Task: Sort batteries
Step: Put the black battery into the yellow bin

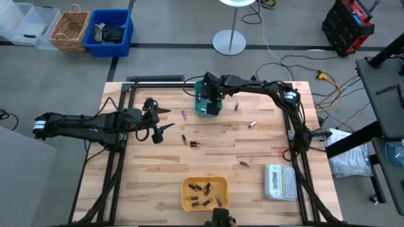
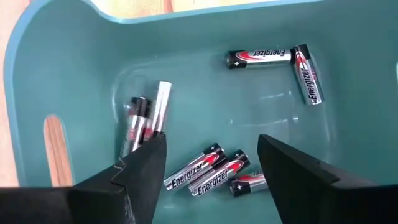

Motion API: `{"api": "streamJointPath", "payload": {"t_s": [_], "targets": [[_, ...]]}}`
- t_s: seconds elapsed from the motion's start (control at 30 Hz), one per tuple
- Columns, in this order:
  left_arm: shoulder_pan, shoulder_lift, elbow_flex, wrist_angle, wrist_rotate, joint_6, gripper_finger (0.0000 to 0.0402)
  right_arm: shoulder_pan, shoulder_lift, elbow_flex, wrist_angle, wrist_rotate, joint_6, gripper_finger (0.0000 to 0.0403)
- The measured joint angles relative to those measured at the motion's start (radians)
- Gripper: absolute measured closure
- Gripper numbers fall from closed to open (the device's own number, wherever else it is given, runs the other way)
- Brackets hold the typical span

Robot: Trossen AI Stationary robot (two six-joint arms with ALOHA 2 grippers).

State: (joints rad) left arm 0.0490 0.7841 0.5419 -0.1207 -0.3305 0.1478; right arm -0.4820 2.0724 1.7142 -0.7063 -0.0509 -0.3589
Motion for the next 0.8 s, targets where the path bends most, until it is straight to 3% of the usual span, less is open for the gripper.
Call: {"api": "streamJointPath", "payload": {"t_s": [0.47, 0.8], "targets": [[0.0, 0.0, 0.0, -0.006, 0.0, -0.008, 0.0138, 0.018, -0.173, -0.001, -0.124, -0.001, 0.15, 0.0192], [0.0, 0.0, 0.0, -0.019, 0.0, -0.026, 0.0138, 0.117, -0.328, -0.001, -0.331, -0.002, 0.317, 0.0206]]}}
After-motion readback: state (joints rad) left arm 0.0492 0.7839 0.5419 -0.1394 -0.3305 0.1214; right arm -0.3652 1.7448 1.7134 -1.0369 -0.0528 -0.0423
